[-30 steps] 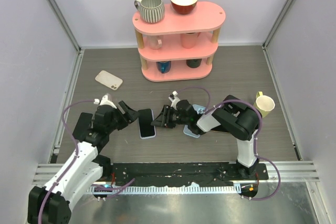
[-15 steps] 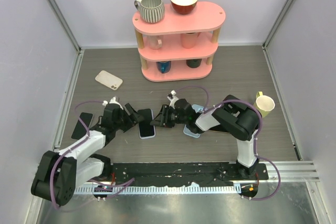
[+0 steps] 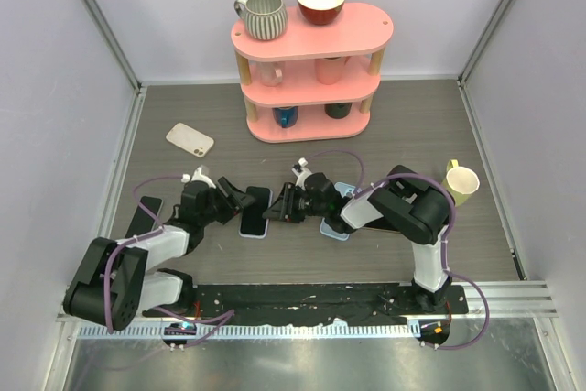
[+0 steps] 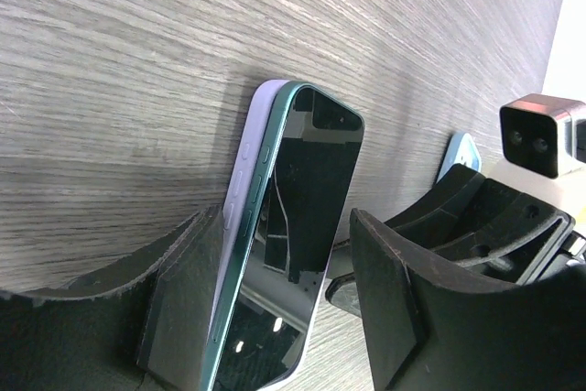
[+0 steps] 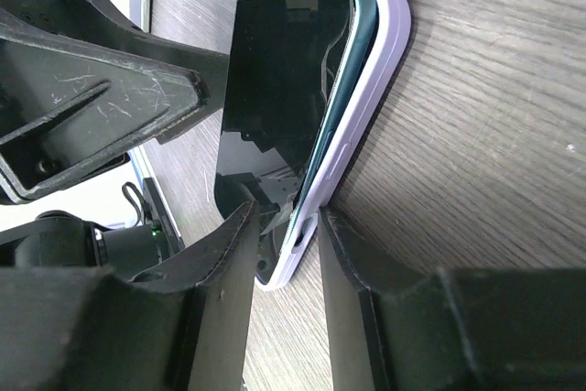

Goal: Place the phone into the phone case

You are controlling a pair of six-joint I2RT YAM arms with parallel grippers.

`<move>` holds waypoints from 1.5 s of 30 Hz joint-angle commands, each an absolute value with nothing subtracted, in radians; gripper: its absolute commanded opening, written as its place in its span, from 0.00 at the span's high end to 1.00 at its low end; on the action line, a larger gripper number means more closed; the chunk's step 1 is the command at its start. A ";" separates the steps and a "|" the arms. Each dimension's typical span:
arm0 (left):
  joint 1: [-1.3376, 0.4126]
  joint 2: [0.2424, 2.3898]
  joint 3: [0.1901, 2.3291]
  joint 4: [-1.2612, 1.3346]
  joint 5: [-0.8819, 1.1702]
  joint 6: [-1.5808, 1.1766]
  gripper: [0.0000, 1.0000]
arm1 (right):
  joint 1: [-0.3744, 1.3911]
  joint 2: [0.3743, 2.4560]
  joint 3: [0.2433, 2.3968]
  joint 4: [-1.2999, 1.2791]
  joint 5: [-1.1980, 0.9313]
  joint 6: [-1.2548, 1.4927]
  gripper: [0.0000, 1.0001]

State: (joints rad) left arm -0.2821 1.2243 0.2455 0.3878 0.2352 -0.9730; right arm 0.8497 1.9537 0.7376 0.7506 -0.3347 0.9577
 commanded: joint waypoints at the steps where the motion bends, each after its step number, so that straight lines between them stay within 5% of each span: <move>1: -0.305 1.221 0.202 0.443 0.422 -1.031 0.40 | 0.857 2.048 0.692 0.612 -0.256 0.925 0.61; 11: -0.324 1.059 0.153 0.407 0.459 -1.039 0.39 | 0.819 2.046 0.658 0.673 -0.275 0.953 0.61; 28: -0.339 1.045 0.075 0.713 0.483 -1.112 0.35 | 0.816 2.082 0.637 0.758 -0.322 0.988 0.61; 45: -0.348 1.058 0.057 0.758 0.469 -1.137 0.34 | 0.816 2.077 0.618 0.776 -0.319 1.005 0.61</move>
